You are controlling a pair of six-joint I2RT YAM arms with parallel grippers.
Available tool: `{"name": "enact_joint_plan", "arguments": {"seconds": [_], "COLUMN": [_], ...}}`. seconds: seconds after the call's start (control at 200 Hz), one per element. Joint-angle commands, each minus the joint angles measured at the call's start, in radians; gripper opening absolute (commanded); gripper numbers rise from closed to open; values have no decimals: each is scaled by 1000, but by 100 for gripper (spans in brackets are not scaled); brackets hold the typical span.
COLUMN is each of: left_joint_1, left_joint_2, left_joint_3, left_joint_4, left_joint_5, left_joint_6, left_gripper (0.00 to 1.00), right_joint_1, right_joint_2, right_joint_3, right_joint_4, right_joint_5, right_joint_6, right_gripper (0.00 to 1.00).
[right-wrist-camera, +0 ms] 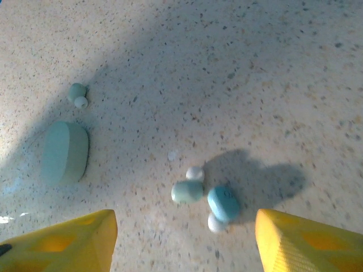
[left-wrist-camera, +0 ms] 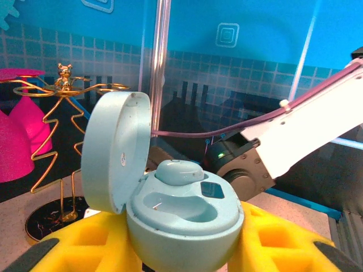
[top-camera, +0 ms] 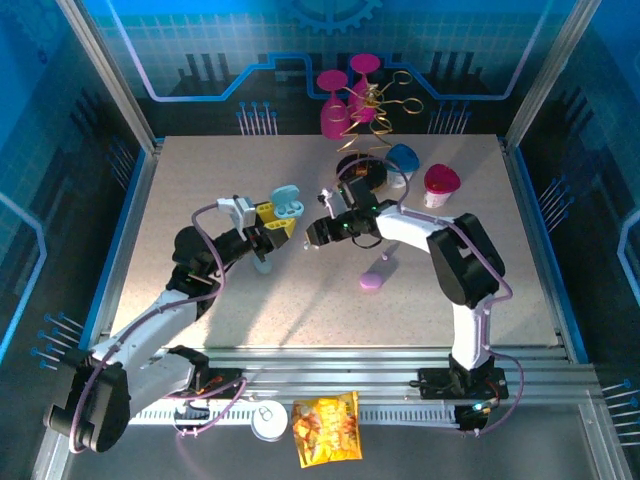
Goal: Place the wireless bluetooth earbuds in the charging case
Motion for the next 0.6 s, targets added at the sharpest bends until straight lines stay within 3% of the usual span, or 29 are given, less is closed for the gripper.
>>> {"name": "enact_joint_plan", "arguments": {"seconds": [0.0,0.195,0.595], "left_joint_1": [9,9,9], "left_joint_2": [-6,0,8], "left_joint_3": [8,10,10], "left_joint_4": [7,17,23], "left_joint_5": [-7,-1,6], "left_joint_6": [15,18,17], "left_gripper": [17,17,17], "right_joint_1": [-2,-1,3], "right_joint_2": [73,133,101], "right_joint_3": [74,100,16], "right_joint_4": [-46,-40,-7], "right_joint_5": [-74,-109,-155], "right_joint_6": [-21,0,-7], "right_gripper": [65,61,54]}}
